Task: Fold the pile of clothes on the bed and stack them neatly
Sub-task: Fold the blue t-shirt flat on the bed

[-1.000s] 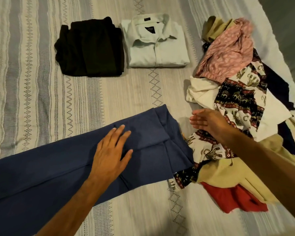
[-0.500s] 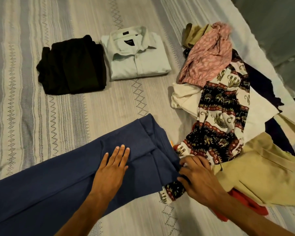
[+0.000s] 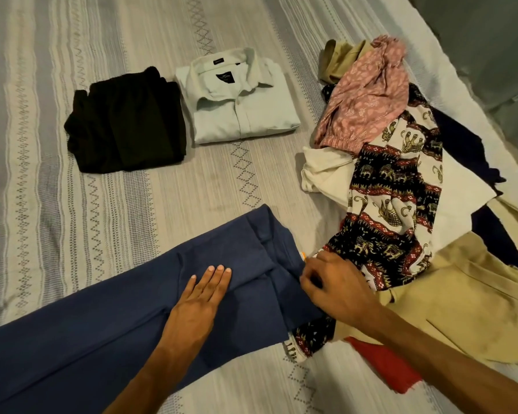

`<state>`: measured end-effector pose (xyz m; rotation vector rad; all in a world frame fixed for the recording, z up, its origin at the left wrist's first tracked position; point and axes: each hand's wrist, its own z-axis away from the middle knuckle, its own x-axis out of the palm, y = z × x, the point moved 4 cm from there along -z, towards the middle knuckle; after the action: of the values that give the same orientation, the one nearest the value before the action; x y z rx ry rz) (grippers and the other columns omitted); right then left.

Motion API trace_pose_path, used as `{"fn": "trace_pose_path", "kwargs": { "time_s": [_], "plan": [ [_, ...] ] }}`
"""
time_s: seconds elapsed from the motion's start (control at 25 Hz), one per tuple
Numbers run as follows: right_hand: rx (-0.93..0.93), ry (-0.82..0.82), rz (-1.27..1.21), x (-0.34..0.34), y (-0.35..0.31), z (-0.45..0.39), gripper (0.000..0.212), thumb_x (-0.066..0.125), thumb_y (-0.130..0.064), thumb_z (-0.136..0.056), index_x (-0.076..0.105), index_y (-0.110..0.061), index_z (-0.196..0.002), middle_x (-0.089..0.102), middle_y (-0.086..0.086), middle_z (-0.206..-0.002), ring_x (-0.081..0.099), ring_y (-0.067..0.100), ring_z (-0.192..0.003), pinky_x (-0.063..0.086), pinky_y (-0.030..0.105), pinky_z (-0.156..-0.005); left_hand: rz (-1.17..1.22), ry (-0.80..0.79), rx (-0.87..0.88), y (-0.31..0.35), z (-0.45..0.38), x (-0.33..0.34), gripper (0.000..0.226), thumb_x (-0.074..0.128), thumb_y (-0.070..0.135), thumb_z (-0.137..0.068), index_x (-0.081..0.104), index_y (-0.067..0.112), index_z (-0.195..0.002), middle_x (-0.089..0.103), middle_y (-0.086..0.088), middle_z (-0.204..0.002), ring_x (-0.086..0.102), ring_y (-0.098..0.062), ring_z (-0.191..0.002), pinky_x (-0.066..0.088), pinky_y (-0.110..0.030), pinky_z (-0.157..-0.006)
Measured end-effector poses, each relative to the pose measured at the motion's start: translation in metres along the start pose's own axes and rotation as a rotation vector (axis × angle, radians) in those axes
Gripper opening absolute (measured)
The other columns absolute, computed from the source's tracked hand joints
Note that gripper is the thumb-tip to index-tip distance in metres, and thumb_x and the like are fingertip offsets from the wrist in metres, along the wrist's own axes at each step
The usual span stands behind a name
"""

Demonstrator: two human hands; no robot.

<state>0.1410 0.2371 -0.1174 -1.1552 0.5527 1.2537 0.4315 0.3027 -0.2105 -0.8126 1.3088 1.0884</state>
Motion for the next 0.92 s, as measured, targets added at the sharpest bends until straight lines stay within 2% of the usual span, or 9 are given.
{"fn": "trace_pose_path", "kwargs": {
  "time_s": [0.08,0.16,0.24,0.32,0.44,0.56,0.68,0.8,0.92],
  "plan": [
    [0.08,0.052,-0.237,-0.005,-0.007,-0.035,0.016,0.062,-0.034,-0.099,0.072,-0.022,-0.102,0.066,-0.007,-0.097,0.062,0.01,-0.084,0.053,0.027,-0.074,0.021,-0.004,-0.029,0.01,-0.001,-0.002,0.131,0.085,-0.01,-0.056,0.014,0.011,-0.164,0.05,-0.013,-0.156,0.04,-0.028,-0.147,0.012,-0.043,-0.123],
    [0.229,-0.029,-0.532,-0.001,-0.02,-0.07,0.024,0.065,-0.035,-0.1,0.071,-0.018,-0.115,0.073,-0.003,-0.102,0.066,0.005,-0.073,0.052,0.016,-0.068,0.021,0.014,-0.049,0.017,-0.002,-0.004,0.108,0.081,-0.001,-0.07,0.023,0.006,-0.162,0.044,-0.013,-0.161,0.041,-0.03,-0.148,0.023,-0.049,-0.123],
    [0.376,-0.1,-0.703,0.011,-0.034,-0.096,0.032,0.068,-0.042,-0.098,0.067,-0.017,-0.119,0.074,0.0,-0.102,0.068,0.01,-0.059,0.052,0.019,-0.06,0.029,0.034,-0.082,0.017,-0.006,-0.007,0.078,0.057,0.014,-0.091,0.025,0.01,-0.162,0.033,-0.011,-0.167,0.036,-0.031,-0.152,0.027,-0.051,-0.121],
    [0.506,-0.111,-0.805,0.022,-0.043,-0.11,0.028,0.071,-0.04,-0.097,0.063,-0.017,-0.111,0.072,0.001,-0.096,0.068,0.013,-0.057,0.049,0.023,-0.052,0.067,-0.006,-0.145,0.012,-0.012,-0.009,0.068,0.038,0.024,-0.098,0.024,0.012,-0.164,0.026,-0.009,-0.17,0.03,-0.029,-0.155,0.028,-0.051,-0.123],
    [0.574,-0.079,-0.821,0.027,-0.049,-0.113,0.024,0.072,-0.031,-0.097,0.058,-0.015,-0.086,0.061,0.0,-0.075,0.055,0.012,-0.06,0.044,0.022,-0.051,0.14,0.003,-0.159,0.009,-0.018,-0.018,0.07,0.047,0.017,-0.098,0.024,0.016,-0.164,0.026,-0.005,-0.169,0.032,-0.026,-0.154,0.035,-0.051,-0.121],
    [0.534,-0.026,-0.84,0.023,-0.041,-0.106,0.042,0.073,-0.032,-0.096,0.047,-0.019,-0.065,0.053,-0.002,-0.065,0.05,0.013,-0.061,0.043,0.027,-0.058,0.162,0.116,-0.15,0.007,-0.013,-0.033,0.068,0.039,0.017,-0.098,0.024,0.015,-0.164,0.028,-0.003,-0.169,0.024,-0.021,-0.157,0.027,-0.047,-0.127],
    [0.514,-0.154,-0.749,0.029,-0.03,-0.094,0.037,0.076,-0.031,-0.093,0.054,-0.018,-0.067,0.058,0.0,-0.068,0.056,0.014,-0.064,0.048,0.029,-0.058,0.107,0.072,-0.083,0.007,-0.001,-0.019,0.074,0.057,0.023,-0.098,0.025,0.016,-0.164,0.027,-0.006,-0.17,0.002,-0.02,-0.161,0.016,-0.044,-0.128],
    [0.541,-0.139,-0.729,0.035,-0.027,-0.093,0.026,0.078,-0.03,-0.091,0.064,-0.013,-0.077,0.065,0.003,-0.076,0.061,0.014,-0.065,0.056,0.028,-0.058,0.108,-0.073,-0.124,0.011,0.001,-0.001,0.095,0.083,0.028,-0.083,0.031,0.017,-0.163,0.031,-0.009,-0.168,0.025,-0.029,-0.156,0.032,-0.048,-0.123],
    [0.483,-0.044,-0.755,0.028,-0.038,-0.103,0.029,0.076,-0.038,-0.09,0.063,-0.015,-0.079,0.068,-0.001,-0.077,0.064,0.016,-0.072,0.057,0.033,-0.064,0.128,-0.108,-0.168,0.017,-0.006,-0.005,0.098,0.077,0.026,-0.088,0.018,0.023,-0.166,0.021,-0.009,-0.171,0.024,-0.031,-0.156,0.028,-0.052,-0.123]
  ]
}}
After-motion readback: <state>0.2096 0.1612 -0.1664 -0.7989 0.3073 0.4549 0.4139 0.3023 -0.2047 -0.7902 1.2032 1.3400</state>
